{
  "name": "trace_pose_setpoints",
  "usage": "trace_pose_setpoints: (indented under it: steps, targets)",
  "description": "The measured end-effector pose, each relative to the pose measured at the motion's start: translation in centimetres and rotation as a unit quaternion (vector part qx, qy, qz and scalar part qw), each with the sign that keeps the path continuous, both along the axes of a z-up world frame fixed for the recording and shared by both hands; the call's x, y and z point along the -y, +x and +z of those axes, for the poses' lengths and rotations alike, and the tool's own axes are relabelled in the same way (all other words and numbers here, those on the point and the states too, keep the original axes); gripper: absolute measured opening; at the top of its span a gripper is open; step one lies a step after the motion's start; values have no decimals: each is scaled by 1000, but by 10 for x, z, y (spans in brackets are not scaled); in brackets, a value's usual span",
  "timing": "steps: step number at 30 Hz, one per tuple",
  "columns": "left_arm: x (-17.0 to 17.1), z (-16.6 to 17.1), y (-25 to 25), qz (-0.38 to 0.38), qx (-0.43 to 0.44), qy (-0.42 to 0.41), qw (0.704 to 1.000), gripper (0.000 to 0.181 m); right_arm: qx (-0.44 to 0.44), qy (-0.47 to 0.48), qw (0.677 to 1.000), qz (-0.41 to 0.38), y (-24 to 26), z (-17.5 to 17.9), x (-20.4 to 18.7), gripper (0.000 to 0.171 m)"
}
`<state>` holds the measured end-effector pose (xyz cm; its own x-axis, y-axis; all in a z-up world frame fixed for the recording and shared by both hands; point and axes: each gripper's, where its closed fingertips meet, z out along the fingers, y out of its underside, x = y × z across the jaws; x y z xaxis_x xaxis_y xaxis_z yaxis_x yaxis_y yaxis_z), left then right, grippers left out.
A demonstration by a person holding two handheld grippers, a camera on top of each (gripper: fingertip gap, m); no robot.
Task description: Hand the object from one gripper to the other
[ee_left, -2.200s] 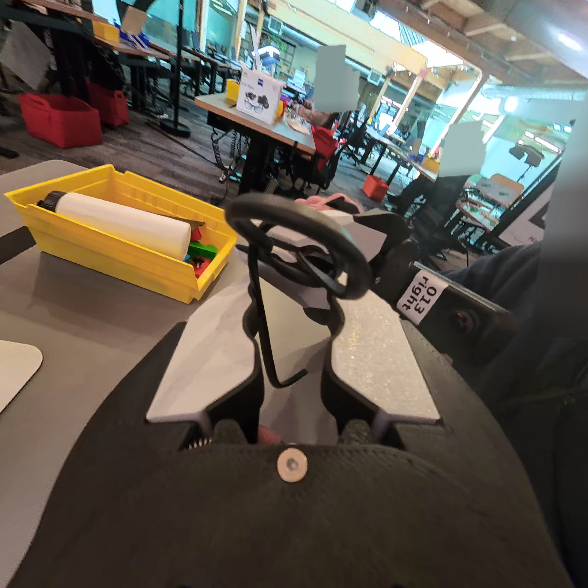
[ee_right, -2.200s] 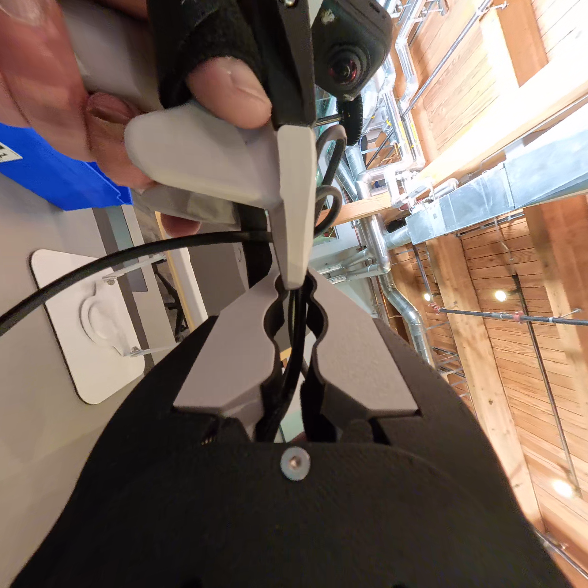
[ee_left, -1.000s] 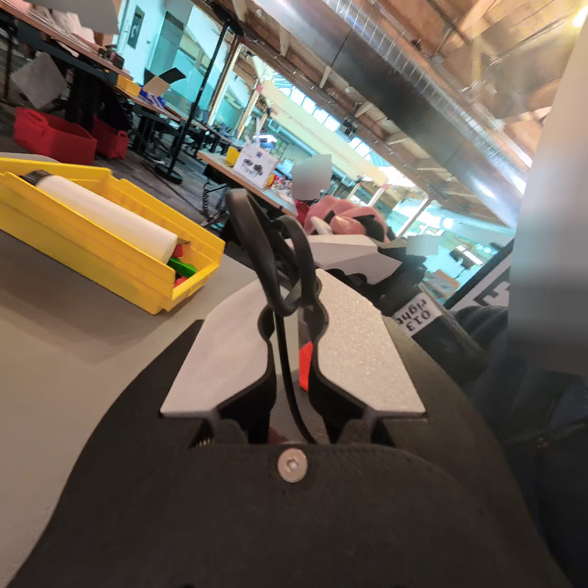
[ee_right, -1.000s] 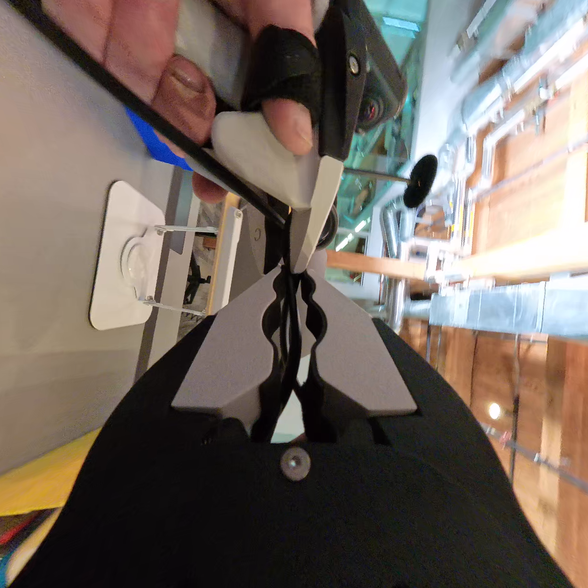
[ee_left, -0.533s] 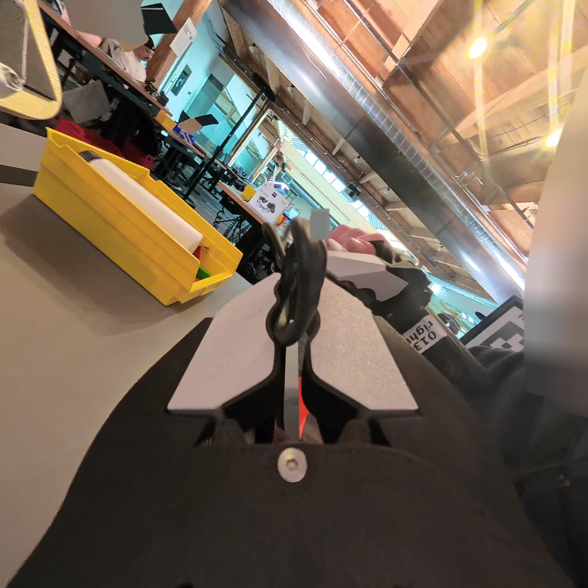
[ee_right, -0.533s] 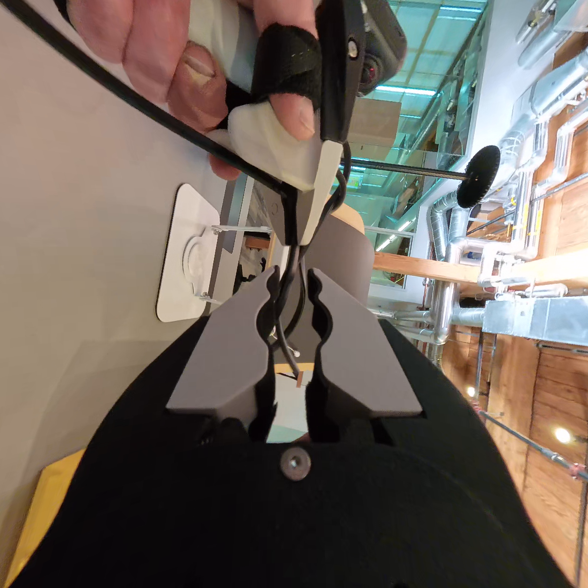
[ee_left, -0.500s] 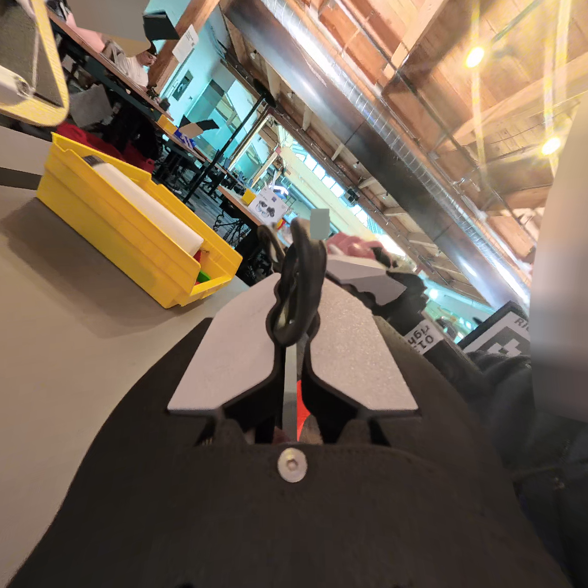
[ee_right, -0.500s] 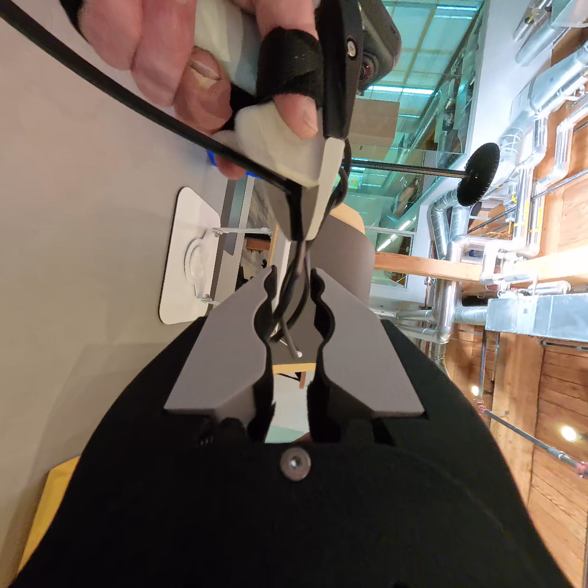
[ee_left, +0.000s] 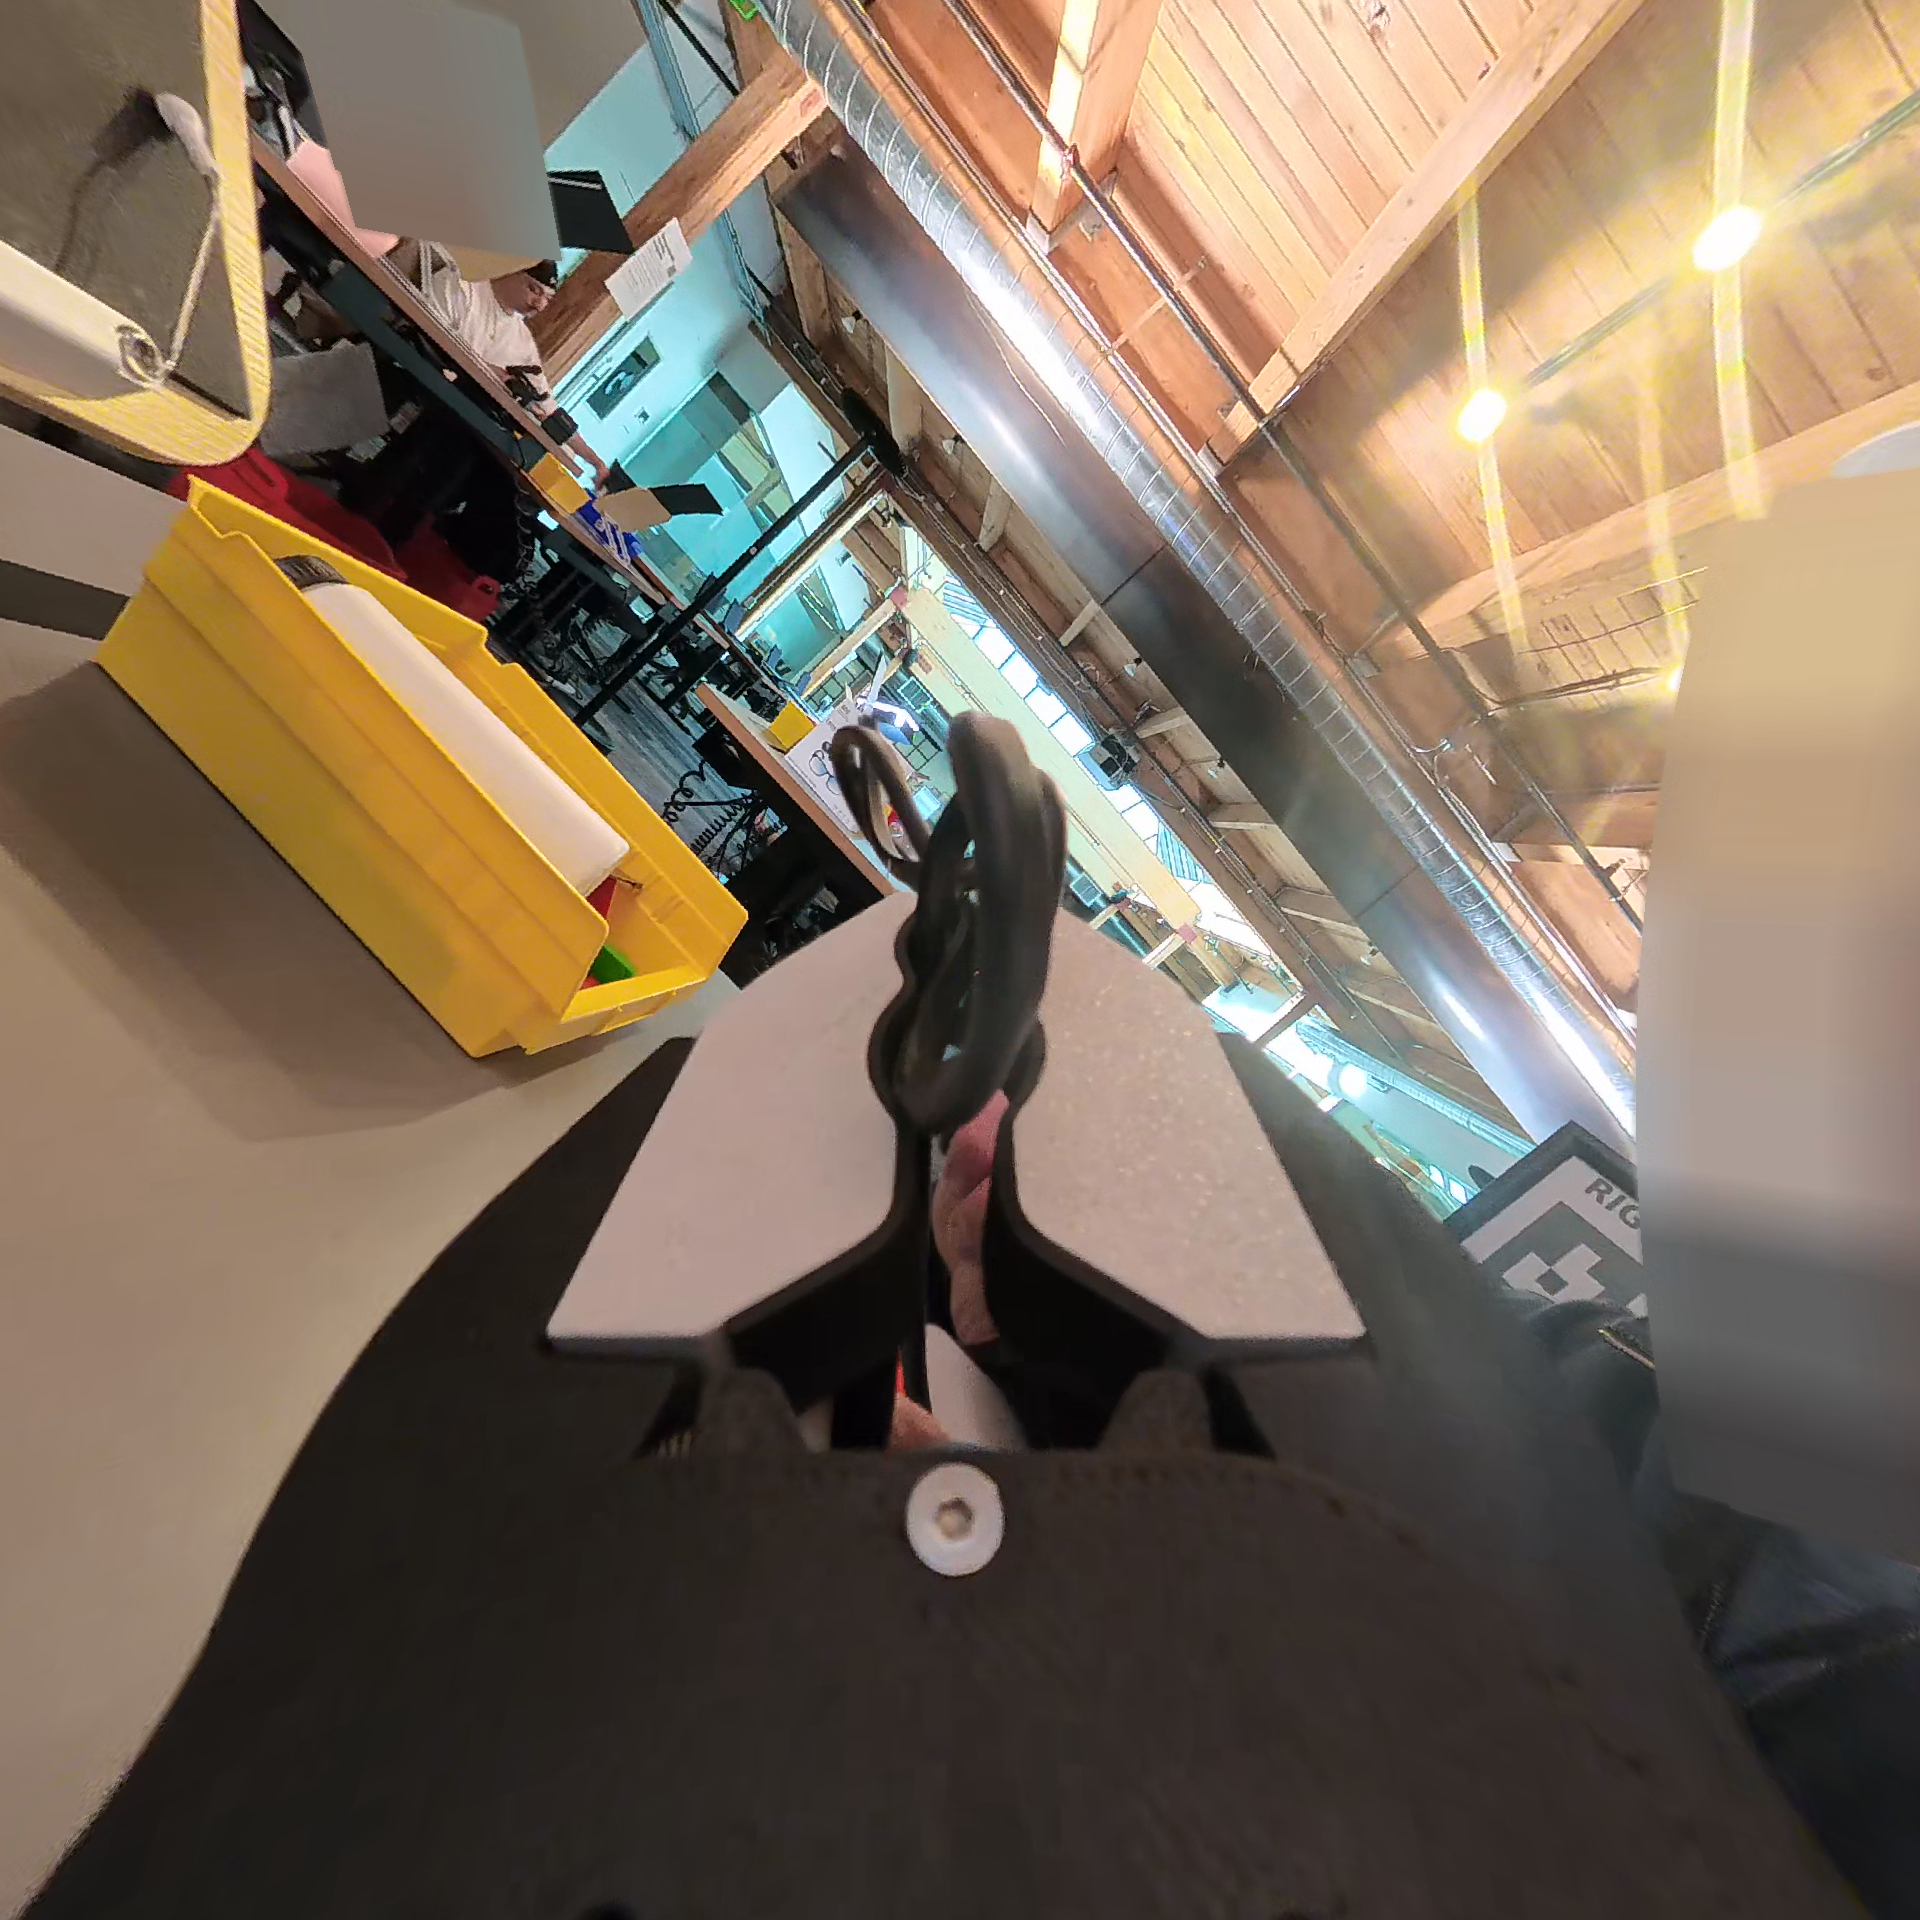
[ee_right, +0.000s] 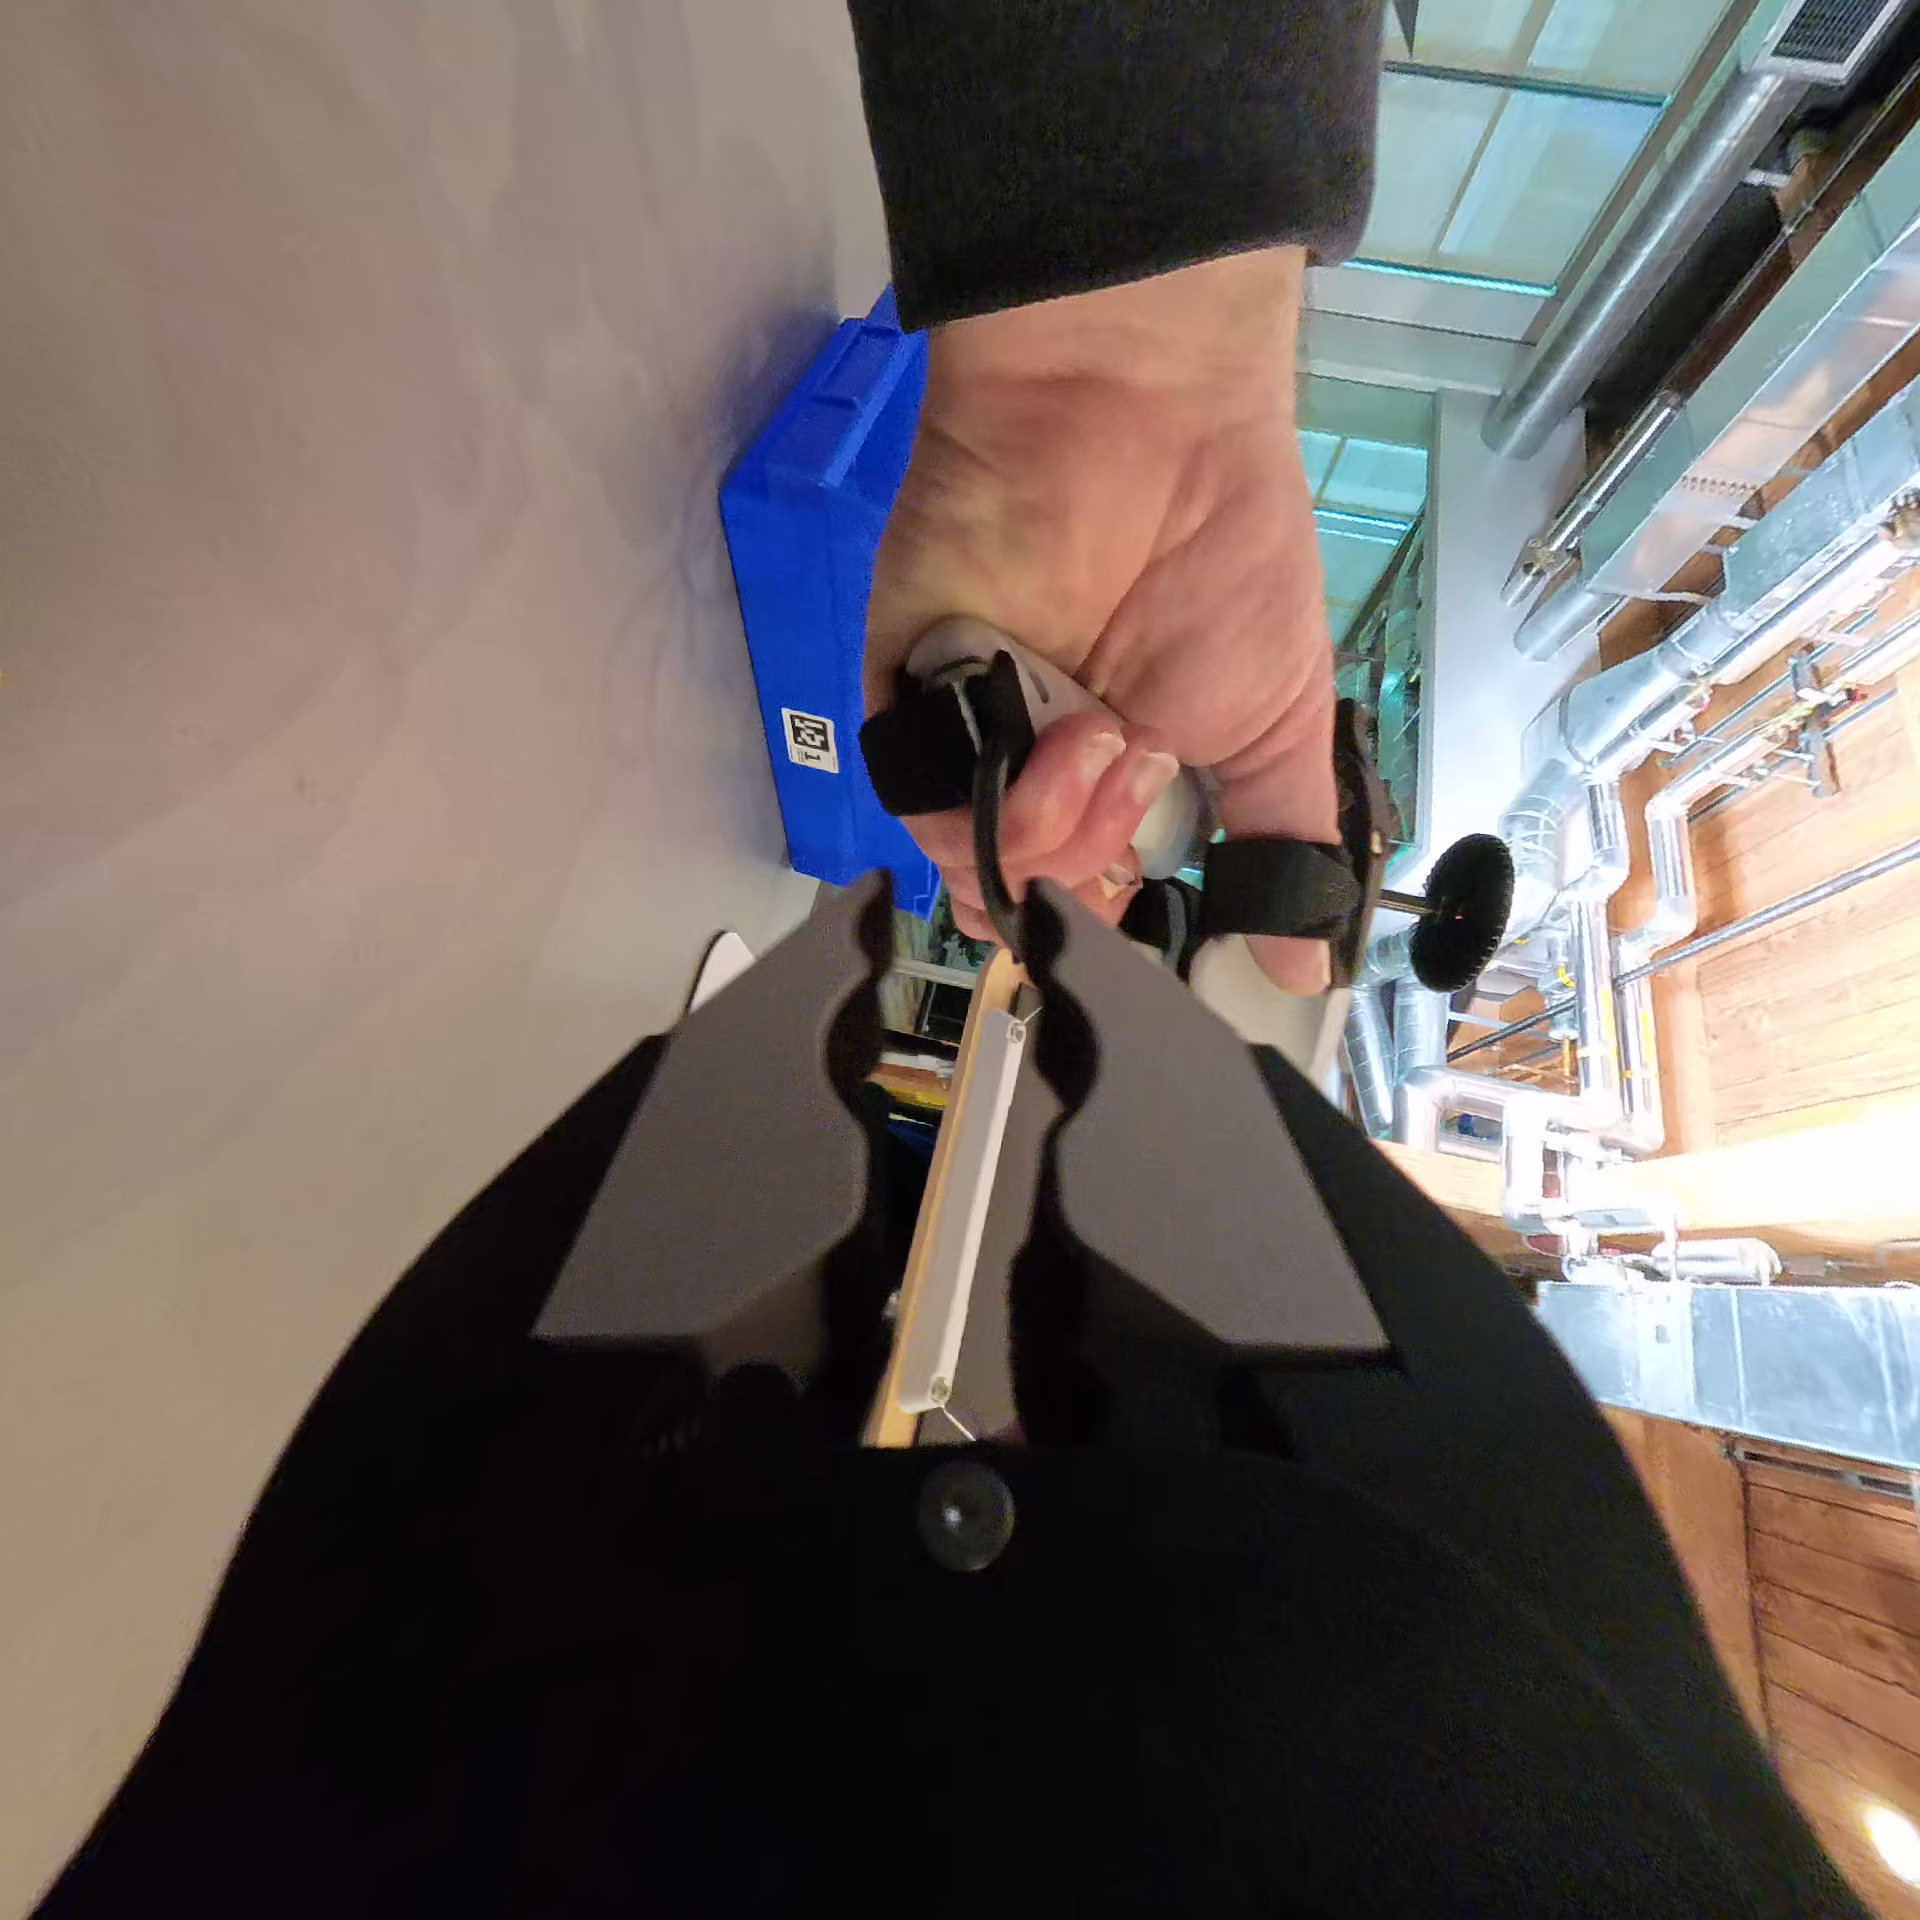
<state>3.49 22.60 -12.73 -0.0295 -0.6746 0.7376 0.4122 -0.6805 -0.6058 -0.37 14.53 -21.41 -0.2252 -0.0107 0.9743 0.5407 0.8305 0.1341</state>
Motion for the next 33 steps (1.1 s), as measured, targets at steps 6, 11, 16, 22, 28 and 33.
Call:
trace_pose_setpoints:
  steps: [6, 11, 16, 22, 28, 33]
  targets:
    - [2, -2, 3, 5, -37, 26, 999, 7, -59, -133, 989, 12, 2, 18, 6, 0]
    - [-2, -13, 2, 35, -133, 107, 985, 8, -156, -368, 917, 14, 24, 65, 1, 0]
    - [-5, -15, 2, 91, -262, 231, 933, 8, -184, -556, 810, -29, 40, 78, -20, 0]
    - [-8, -10, -1, 170, -417, 401, 798, 7, -145, -651, 742, -71, 38, 64, -31, 0]
    - [-7, -11, 5, 204, -502, 507, 670, 7, -95, -672, 726, -110, 36, 50, -35, 0]
    - [-1, -9, 11, 221, -531, 571, 586, 7, -82, -674, 726, -109, 33, 49, -33, 0]
